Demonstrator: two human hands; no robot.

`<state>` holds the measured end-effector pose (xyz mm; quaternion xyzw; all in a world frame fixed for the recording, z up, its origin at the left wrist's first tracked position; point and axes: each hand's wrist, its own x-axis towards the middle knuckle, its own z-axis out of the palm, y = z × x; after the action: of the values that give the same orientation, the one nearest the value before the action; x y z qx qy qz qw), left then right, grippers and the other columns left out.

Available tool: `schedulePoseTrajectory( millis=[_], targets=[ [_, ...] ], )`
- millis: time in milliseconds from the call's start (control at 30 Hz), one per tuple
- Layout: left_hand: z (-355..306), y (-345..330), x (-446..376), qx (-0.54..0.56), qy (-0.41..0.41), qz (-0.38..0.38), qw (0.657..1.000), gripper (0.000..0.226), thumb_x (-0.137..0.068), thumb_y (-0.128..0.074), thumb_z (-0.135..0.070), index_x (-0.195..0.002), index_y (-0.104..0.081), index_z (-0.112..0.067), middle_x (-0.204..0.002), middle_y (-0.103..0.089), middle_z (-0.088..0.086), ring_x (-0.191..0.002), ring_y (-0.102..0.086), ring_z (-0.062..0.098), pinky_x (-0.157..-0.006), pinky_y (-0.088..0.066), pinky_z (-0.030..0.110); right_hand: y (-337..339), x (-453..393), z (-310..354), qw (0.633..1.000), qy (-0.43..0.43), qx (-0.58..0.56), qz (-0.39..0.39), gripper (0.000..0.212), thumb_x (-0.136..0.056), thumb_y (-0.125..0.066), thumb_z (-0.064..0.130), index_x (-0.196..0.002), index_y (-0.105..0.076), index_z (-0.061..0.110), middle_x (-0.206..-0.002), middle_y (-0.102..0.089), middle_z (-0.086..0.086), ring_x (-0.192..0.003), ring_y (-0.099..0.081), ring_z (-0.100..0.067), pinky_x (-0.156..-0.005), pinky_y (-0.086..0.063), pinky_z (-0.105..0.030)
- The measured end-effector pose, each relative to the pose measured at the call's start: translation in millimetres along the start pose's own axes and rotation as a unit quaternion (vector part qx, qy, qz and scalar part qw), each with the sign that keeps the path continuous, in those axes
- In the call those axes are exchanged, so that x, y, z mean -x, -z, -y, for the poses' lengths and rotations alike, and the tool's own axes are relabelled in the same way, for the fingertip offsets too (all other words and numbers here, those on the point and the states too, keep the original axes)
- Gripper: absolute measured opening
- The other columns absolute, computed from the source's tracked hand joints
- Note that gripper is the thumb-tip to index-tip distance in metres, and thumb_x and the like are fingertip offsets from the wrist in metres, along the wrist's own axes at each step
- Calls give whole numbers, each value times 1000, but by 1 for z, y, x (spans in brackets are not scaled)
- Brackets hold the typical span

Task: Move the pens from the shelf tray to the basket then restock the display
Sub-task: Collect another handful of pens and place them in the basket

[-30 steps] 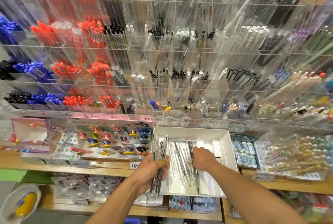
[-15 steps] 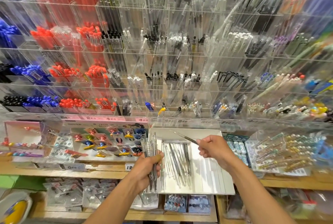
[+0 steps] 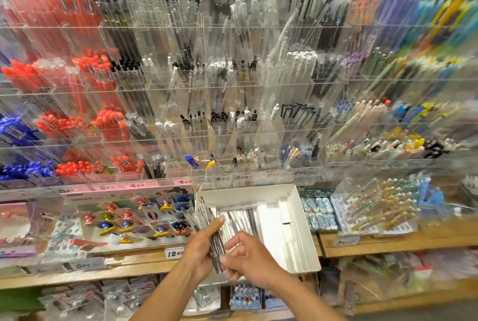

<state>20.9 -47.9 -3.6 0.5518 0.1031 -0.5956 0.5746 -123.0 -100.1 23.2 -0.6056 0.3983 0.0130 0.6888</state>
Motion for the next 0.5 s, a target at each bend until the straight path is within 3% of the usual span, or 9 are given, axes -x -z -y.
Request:
schedulePoseTrajectory(
  millis=[167,233,333,400,500],
  targets=[
    [-4,3,0,-37,-13,-10,999,10,-81,-72,-4,-84,-64,1,-63,-55,10,-52,-54,23,-51,-49,35,6,-17,-7,997,16,70,5,15,-91,-66,36,-94,-62,21,-89,-71,-2,-61,-67,-11,-54,-51,-21],
    [-5,5,1,-18,-6,2,1000,11,-83,-68,-2,-90,-63,5,-64,-59,12,-50,-56,21,-48,-52,33,15,-32,-14,992,-1,119,-50,21,-97,-55,38,-91,-63,20,-84,-71,-1,-58,-65,-9,-54,-51,-21],
    [-8,8,2,16,7,25,1000,14,-84,-66,-1,-97,-61,5,-69,-63,14,-53,-60,20,-46,-54,29,36,-60,-31,930,-58,316,-177,19,-99,-45,17,-93,-63,15,-90,-68,1,-73,-63,-12,-61,-48,-20],
    [-10,11,3,25,8,37,999,19,-83,-67,-3,-100,-61,3,-72,-63,14,-55,-61,20,-47,-55,29,44,-73,-43,889,-113,407,-175,17,-94,-45,5,-89,-58,15,-88,-62,-1,-82,-65,-19,-63,-44,-24],
    [-14,15,4,33,10,38,999,27,-78,-70,-5,-102,-61,3,-73,-63,15,-55,-62,20,-47,-55,29,46,-83,-50,848,-156,487,-136,15,-90,-51,1,-88,-58,14,-90,-66,-3,-80,-65,-20,-63,-46,-27]
  ],
)
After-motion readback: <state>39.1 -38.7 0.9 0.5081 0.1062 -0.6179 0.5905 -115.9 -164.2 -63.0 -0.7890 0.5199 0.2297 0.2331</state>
